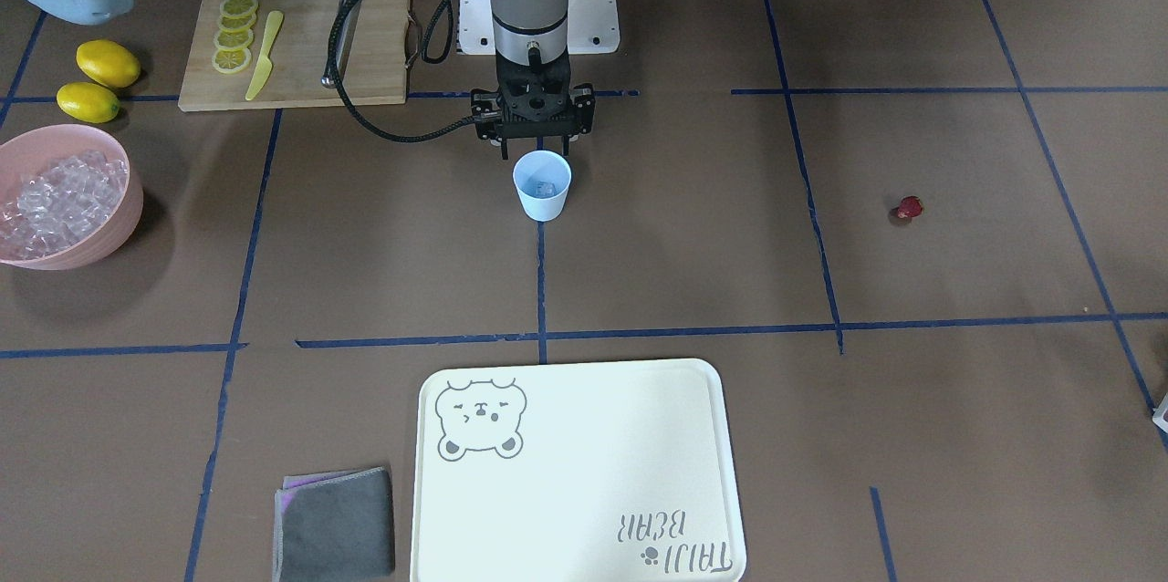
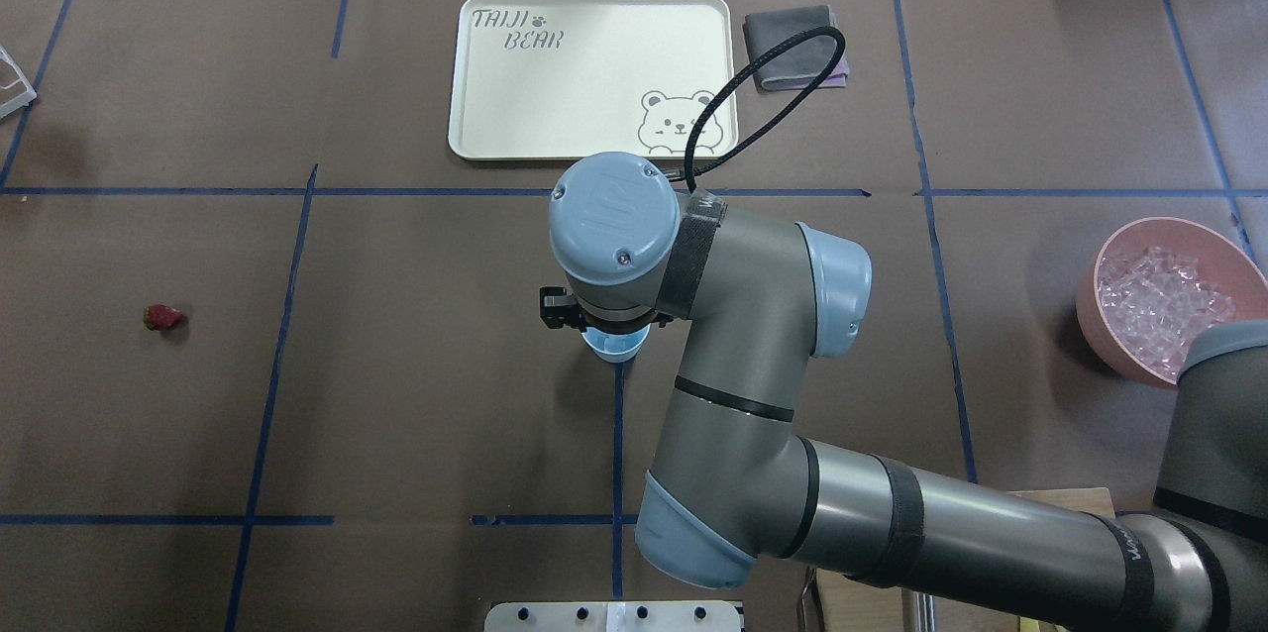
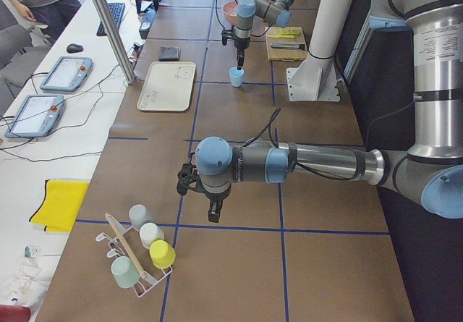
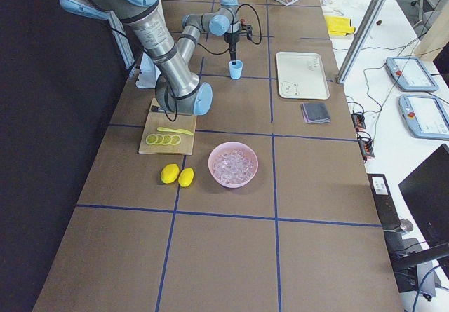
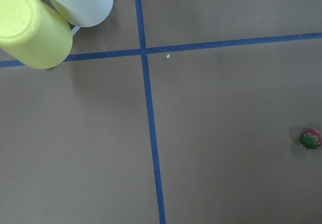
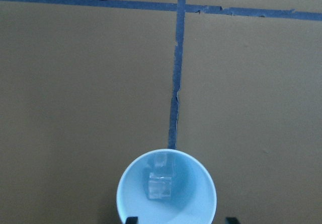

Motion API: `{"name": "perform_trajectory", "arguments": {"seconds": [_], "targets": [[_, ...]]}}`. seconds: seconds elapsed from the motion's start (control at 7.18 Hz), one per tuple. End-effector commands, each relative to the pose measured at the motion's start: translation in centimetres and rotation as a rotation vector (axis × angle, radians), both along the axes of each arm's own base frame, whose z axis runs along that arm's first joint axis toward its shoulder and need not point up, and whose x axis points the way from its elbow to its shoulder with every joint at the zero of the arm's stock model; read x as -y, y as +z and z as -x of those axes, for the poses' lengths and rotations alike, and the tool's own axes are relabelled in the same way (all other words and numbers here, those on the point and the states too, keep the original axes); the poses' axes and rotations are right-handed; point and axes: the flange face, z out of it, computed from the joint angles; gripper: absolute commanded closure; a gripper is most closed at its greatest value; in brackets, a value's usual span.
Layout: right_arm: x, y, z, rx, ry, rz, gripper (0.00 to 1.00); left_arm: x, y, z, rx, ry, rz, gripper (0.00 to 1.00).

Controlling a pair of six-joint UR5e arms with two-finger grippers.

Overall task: Put ice and strawberries in cup
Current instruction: 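Open the right gripper to drop the ice cube into the cup, then move the right gripper back over the pink ice bowl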

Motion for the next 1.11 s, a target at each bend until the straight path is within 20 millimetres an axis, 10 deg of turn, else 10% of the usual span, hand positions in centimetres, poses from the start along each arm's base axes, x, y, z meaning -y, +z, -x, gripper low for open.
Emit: {"name": "perform_trajectory", "arguments": {"seconds": [0.0,0.97], "targets": [[2.8,0.9,-2.7,-0.003,0.029,0.006,0.01,0.0,0.0,-0.1,0.0,0.002,0.001,0.0],[9.0,22.3,-36.6,-0.044,-0.243,-0.156,0.01,-0.1,0.0,-0.1,0.0,0.003,0.0,0.0]]}}
